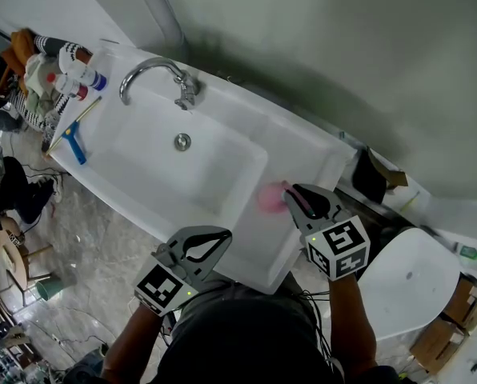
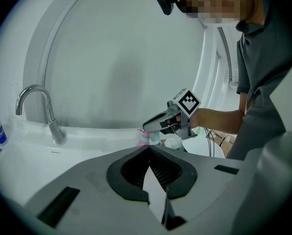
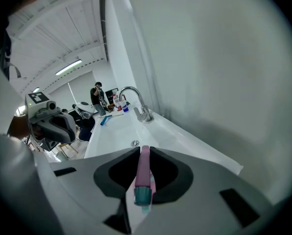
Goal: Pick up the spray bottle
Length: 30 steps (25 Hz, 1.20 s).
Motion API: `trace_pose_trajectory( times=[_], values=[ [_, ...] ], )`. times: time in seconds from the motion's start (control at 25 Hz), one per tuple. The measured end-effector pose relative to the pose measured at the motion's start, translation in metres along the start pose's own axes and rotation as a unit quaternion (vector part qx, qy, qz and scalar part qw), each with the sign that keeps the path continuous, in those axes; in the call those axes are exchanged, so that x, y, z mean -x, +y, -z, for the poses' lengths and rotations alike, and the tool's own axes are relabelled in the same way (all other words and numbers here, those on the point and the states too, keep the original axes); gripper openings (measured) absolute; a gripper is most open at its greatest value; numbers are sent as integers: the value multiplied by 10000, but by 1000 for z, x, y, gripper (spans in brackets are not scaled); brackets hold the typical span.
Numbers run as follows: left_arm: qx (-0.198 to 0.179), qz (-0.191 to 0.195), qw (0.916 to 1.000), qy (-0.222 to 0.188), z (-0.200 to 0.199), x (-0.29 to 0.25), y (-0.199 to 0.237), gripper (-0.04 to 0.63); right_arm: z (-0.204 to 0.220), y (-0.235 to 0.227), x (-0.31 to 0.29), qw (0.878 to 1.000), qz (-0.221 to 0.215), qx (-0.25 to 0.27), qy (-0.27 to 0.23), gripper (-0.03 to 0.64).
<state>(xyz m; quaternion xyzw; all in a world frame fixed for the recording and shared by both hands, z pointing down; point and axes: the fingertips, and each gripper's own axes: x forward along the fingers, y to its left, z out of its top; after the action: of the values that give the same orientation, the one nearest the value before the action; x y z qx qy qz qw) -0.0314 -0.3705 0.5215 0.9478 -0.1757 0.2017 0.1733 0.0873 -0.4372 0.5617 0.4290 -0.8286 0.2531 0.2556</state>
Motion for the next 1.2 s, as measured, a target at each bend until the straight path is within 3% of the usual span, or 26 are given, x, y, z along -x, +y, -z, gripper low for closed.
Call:
trace_pose_trajectory(
  times=[0.64,1.2],
  values=[
    [53,186,9998,59,3,-19,7,5,-19,-4,10,9994,-193,-138,-249,64],
    [109,256,9996,56,8,-17,10,5,-31,18,6,9986,-341,320,-239,64]
  ],
)
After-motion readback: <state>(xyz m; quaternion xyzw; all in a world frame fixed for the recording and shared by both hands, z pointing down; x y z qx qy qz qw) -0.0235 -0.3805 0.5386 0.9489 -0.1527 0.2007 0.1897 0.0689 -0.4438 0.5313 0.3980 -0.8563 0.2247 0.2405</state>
